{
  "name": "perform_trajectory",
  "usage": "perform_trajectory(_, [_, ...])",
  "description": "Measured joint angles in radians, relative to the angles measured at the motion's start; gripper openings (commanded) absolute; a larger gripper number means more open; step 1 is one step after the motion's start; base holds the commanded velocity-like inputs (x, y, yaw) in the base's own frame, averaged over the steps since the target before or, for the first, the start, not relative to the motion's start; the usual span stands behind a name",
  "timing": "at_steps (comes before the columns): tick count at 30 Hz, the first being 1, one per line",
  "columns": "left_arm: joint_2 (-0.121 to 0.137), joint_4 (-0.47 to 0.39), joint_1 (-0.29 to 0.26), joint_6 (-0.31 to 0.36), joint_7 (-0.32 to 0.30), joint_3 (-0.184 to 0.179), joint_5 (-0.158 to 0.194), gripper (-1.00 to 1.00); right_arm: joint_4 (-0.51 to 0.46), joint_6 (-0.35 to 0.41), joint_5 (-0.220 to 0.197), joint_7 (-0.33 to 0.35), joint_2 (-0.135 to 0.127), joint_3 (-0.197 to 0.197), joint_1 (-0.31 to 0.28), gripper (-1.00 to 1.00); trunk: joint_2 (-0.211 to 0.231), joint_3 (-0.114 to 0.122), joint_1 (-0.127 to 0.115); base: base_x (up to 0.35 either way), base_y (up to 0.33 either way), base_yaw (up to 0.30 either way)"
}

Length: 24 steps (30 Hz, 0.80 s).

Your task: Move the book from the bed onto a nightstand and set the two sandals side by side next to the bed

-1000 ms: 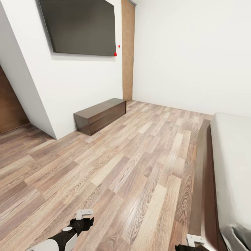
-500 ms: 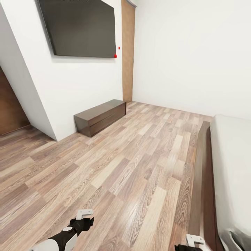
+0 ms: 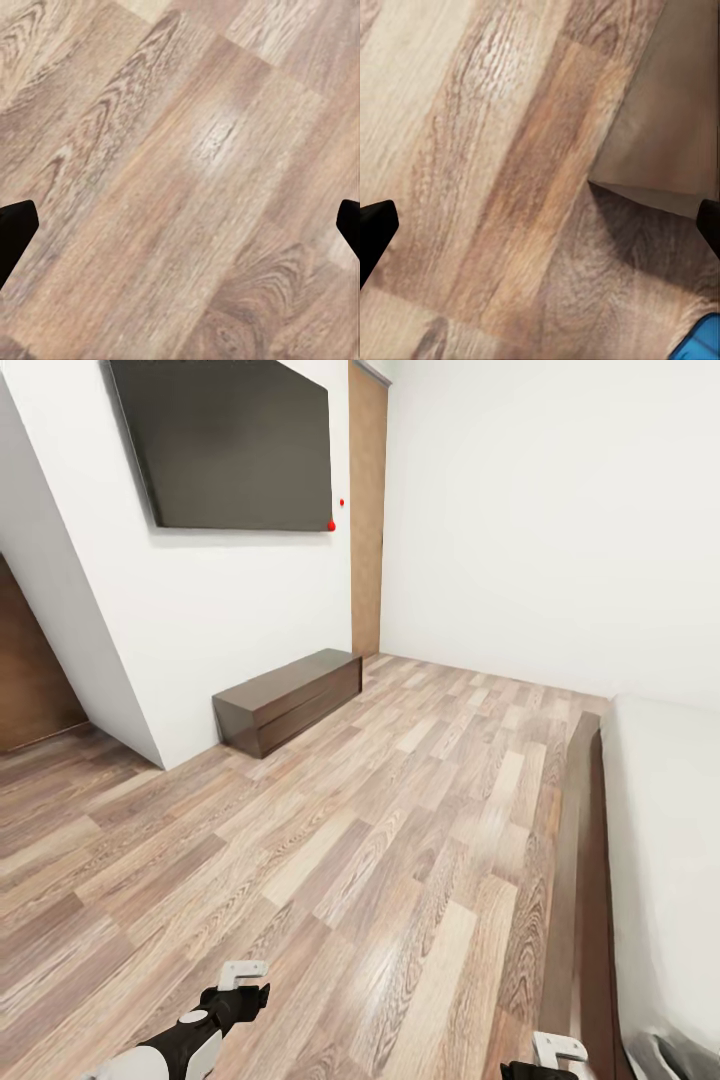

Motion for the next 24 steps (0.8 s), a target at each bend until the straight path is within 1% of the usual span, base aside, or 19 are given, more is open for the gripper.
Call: perform_trajectory(24, [-0.003, 0.001, 0.000, 0.000, 0.000, 0.001, 0.000, 1.00, 0.000, 0.000, 0.001, 0.000, 0.002, 0.000, 0.000, 1.00, 0.168, 0.075, -0.092, 0.000, 0.000, 0.000])
